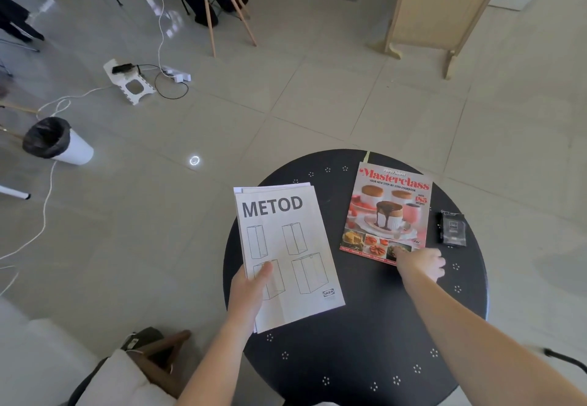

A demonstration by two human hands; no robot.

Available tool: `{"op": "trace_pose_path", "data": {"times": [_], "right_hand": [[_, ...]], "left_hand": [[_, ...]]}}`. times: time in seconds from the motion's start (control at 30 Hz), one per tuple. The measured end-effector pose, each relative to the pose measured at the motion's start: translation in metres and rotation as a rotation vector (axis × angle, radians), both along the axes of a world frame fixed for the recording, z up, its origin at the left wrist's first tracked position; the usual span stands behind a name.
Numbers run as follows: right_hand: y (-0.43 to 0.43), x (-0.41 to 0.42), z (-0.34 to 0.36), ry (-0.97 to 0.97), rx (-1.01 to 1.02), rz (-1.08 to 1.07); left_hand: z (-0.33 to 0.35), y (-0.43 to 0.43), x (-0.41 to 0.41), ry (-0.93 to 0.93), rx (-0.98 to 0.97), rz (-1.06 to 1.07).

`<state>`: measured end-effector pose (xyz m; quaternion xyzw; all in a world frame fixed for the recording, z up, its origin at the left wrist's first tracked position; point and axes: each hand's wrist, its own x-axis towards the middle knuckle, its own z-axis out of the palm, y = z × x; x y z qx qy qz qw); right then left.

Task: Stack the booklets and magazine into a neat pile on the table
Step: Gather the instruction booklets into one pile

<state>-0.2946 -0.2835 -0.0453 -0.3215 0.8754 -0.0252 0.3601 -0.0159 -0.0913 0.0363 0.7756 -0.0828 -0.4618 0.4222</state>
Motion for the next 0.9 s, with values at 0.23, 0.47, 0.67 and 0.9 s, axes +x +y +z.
{"op": "trace_pose_path", "data": {"times": [0.23,0.47,0.67,0.9], "right_hand": [[-0.007,-0.012,-0.007,-0.025,0.009,0.011],[-0.006,-0.020,-0.012,-0.162,-0.073,-0.088],[-0.009,-0.028,-0.009,-0.519,-0.114,-0.216],[-0.004,-0.037,0.011,-0.883,-0.133,-0.304]], "left_hand": [[-0.004,-0.010,-0.002,0.019,0.006,0.018],[-0.003,-0.013,-0.004,0.022,0.001,0.037],[0.000,-0.011,-0.002,0.013,0.000,0.047],[0.009,-0.007,0.002,-0.035,-0.007,0.019]]}}
